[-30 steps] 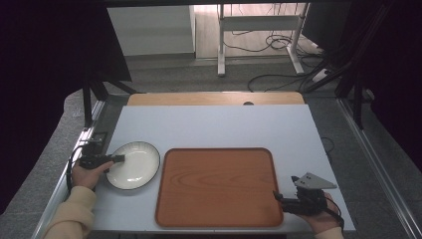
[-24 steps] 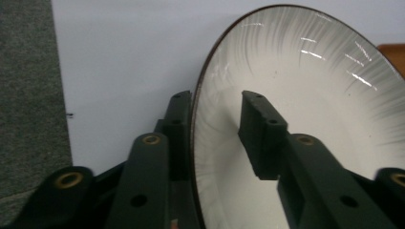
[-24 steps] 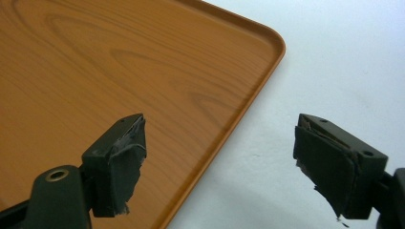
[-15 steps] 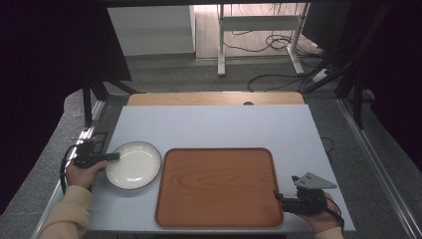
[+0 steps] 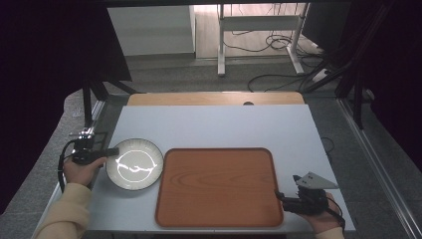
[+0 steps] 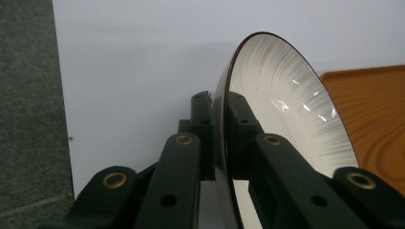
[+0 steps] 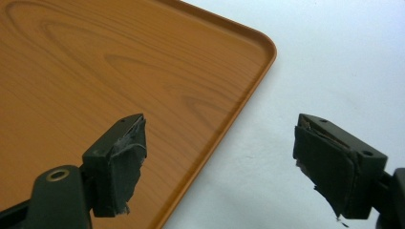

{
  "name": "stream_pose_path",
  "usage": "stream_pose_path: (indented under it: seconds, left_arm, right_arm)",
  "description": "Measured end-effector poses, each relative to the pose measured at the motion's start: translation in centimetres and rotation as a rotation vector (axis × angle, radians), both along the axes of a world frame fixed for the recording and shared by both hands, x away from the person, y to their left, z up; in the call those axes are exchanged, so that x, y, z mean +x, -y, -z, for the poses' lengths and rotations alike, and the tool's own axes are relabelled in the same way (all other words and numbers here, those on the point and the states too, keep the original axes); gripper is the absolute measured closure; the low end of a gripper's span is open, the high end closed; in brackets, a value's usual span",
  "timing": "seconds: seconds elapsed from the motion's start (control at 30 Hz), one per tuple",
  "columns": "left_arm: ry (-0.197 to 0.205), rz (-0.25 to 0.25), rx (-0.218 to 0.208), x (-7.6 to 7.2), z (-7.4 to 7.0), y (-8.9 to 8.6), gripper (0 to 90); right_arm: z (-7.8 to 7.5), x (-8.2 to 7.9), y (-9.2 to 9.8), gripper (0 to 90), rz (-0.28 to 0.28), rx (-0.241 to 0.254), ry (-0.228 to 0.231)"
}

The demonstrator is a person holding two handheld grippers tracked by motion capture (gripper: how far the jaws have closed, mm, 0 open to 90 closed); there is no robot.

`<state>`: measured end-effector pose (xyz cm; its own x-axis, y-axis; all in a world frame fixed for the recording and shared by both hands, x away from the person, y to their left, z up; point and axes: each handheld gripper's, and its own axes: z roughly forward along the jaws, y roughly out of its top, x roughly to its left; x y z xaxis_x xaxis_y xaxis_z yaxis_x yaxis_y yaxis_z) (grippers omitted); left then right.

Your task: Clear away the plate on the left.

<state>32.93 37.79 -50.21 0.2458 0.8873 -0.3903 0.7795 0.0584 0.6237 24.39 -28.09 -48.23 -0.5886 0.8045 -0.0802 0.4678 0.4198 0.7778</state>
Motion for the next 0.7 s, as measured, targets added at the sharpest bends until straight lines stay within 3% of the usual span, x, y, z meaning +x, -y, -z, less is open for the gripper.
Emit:
stream_pose_path:
  seconds: [0.5, 0.7]
  left_arm:
    - [0.056, 0.006, 0.022, -0.6, -1.5, 0.4, 83.5]
    - [0.094, -0.014, -0.007, -0.9, -2.3, 0.1, 83.5]
  right_arm:
    - [-0.1, -0.1, 0.0, 19.4, 0.008, 0.008, 0.007]
    - [-0.2, -0.1, 0.1, 19.4, 0.008, 0.009, 0.009]
